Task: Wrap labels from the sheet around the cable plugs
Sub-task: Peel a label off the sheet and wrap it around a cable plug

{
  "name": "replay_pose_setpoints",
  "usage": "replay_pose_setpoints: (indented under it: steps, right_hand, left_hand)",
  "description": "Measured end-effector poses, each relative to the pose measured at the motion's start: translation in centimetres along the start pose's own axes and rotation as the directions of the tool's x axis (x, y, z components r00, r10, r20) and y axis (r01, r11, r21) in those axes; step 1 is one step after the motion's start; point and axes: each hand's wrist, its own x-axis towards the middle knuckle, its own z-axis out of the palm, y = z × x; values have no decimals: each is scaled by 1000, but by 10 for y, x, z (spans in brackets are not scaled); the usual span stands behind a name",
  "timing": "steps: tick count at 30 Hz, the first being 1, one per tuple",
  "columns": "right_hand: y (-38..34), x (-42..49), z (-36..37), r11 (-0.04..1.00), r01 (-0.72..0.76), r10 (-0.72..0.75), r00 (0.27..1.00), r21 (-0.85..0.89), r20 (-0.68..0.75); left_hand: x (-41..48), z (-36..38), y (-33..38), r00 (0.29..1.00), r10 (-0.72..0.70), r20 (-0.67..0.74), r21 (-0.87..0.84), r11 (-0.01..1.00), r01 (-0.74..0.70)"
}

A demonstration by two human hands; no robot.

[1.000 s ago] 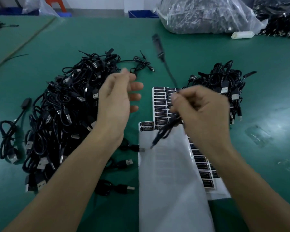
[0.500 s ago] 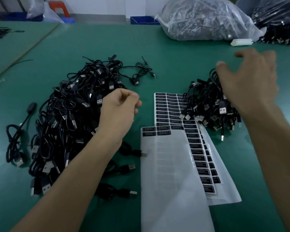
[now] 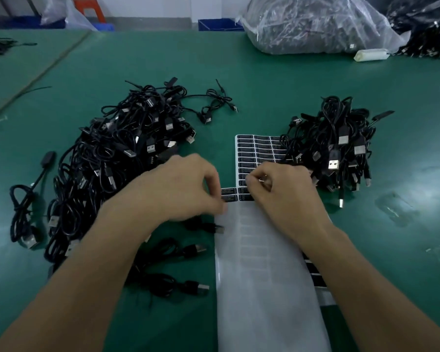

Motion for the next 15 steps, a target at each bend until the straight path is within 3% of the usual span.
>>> replay_pose_setpoints:
  steps: [2,4,11,15]
  right_hand:
    - [1,-1,0,1000,-2,2,1000,12,4]
    - [1,-3,-1,1000,-7,6,1000,27,24]
    - [0,-4,-3,999,-1,-1,999,46,44]
    - [0,-4,-3,999,2,-3,999,35,45]
  left_hand:
    - [-8,-6,3,989,-6,146,103,995,-9]
    - [-12,-8,4,980,-61,190,195,981,23]
    - [-12,-2,2,994,-83,69,364,930,52]
    - [-8,0,-1,994,-37,102,385,923,-5]
